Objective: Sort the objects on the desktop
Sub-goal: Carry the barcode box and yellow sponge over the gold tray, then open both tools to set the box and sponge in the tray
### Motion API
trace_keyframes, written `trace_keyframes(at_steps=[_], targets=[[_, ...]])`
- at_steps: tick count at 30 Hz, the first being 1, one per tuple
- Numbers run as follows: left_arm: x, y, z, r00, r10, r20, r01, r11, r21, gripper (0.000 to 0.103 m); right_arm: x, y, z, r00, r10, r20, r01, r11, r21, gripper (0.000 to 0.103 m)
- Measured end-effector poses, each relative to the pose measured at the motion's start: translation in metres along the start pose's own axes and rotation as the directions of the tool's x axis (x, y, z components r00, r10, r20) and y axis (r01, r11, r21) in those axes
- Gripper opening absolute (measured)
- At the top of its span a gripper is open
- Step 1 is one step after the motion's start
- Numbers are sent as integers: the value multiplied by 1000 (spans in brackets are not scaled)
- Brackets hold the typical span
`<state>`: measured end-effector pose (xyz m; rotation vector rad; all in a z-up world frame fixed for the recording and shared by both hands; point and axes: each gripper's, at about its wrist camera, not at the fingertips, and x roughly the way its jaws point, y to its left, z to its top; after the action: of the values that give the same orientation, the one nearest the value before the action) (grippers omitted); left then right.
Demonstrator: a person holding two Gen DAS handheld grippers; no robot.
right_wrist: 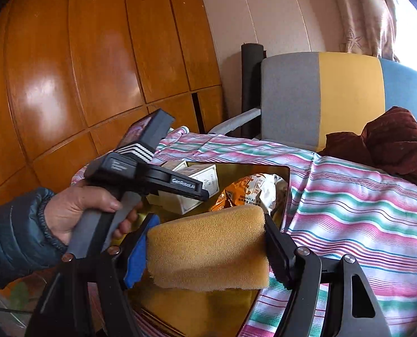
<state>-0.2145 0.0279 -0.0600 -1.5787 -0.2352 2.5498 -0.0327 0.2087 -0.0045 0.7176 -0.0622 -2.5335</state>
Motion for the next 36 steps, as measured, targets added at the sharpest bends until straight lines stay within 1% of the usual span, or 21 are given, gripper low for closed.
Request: trace_keyframes(at_steps=[2, 5, 7, 10, 12, 15, 19, 23, 31, 36], targets=[[5, 0, 2, 999, 34, 18, -34, 999, -2, 53, 3, 1, -1, 1000, 2, -8, -2, 1000, -12, 73], [9, -1, 8, 999, 43, 24, -43, 999, -14, 54, 8, 2, -2, 1000, 0, -25, -1, 999, -35, 73], [8, -1, 8, 999, 32, 27, -32, 999, -15, 59, 12, 3, -1, 999, -12, -30, 11, 998, -63, 73], [4, 5, 7, 1000, -23, 17, 24, 999, -42, 68, 21, 4, 3, 999, -28, -37, 24, 994, -102, 74], [-3, 8, 6, 999, -38, 29, 39, 998, -54, 68, 30, 3, 5, 998, -43, -56, 36, 991, -128, 75], [-15, 9, 3, 998, -31, 55, 32, 999, -27, 68, 44, -1, 4, 995, -54, -89, 41, 989, -139, 77], [-29, 9, -4, 996, -34, 78, 33, 999, 13, 68, 50, -3, 0, 992, -57, -112, 43, 991, -128, 83], [-41, 10, -14, 994, -40, 103, 36, 999, 38, 68, 51, -6, -6, 990, -56, -132, 41, 993, -115, 87], [-69, 20, -39, 986, -58, 156, 52, 998, 41, 68, 35, -6, -12, 992, -79, -100, 68, 992, -103, 88], [-82, 28, -56, 981, -75, 179, 72, 997, 24, 68, 33, -1, -12, 991, -109, -80, 99, 987, -125, 83]])
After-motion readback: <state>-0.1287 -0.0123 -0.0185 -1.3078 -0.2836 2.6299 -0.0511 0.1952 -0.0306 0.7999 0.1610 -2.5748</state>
